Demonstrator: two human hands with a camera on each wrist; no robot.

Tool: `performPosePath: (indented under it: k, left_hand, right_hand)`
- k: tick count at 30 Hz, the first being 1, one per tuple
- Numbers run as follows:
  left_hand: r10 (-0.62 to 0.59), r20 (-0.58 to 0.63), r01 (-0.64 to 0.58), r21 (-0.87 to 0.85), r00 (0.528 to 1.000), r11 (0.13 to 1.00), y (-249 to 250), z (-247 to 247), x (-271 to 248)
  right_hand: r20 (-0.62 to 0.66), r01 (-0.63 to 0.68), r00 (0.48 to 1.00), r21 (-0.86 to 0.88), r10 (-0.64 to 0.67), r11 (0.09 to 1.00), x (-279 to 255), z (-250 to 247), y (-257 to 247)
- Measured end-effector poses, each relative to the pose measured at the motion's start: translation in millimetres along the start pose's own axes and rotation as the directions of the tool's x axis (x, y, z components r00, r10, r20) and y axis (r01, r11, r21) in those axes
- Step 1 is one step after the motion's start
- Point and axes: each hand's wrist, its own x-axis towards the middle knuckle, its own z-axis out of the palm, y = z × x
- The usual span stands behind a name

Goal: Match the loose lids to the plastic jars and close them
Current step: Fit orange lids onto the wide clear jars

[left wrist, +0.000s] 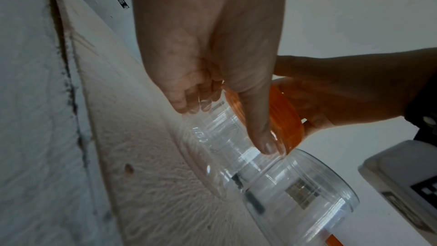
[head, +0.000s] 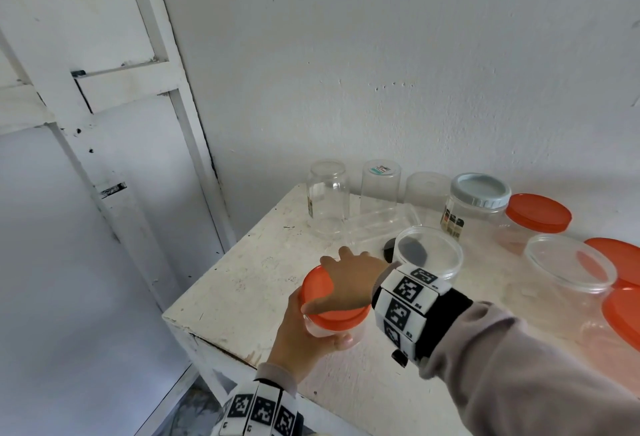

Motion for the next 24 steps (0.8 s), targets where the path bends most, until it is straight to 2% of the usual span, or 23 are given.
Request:
performPosePath:
  k: [3, 5, 8, 15, 18, 21, 24]
  left_hand:
    - [0.034, 0.013, -0.034, -0.032, 0.999, 0.999, 0.0, 0.3, -0.6]
    - [0.005, -0.008, -0.005, -0.030, 1.000, 1.000, -0.7, -0.1, -1.7]
    - [-0.040, -0.042, 0.040, 0.020, 0.998, 0.999, -0.9, 0.3, -0.3]
    - [-0.054, -0.022, 0.055, 0.025, 0.998, 0.998, -1.1, 0.5, -0.2]
    - [-0.011, -0.017, 0.011, 0.016, 1.000, 1.000, 2.2, 0.4, 0.1]
    - [0.031, 0.004, -0.031, -0.023, 1.000, 0.999, 7.2, 0.4, -2.5]
    - [0.041, -0.009, -0.042, -0.029, 0.999, 0.999, 4.9, 0.1, -3.3]
  right_hand:
    - [0.112, 0.076, 0.991, -0.038, -0.072, 0.996, -0.4, -6.7, 1.2]
    - [0.153, 0.127, 0.981, -0.036, -0.120, 0.991, 1.5, -9.4, 3.5]
    - [0.129, 0.126, 0.984, -0.033, -0.121, 0.991, 3.4, -9.3, 6.1]
    - [-0.042, -0.016, 0.999, -0.021, 0.015, 1.000, 0.4, 4.5, -1.8]
    - [0.038, -0.005, 0.999, -0.005, 0.006, 1.000, 0.1, -0.8, 0.2]
    - [0.136, 0.097, 0.987, -0.043, -0.090, 0.994, 1.3, -7.9, 4.1]
    - [0.124, 0.124, 0.985, -0.029, -0.120, 0.992, 5.3, -7.7, 7.5]
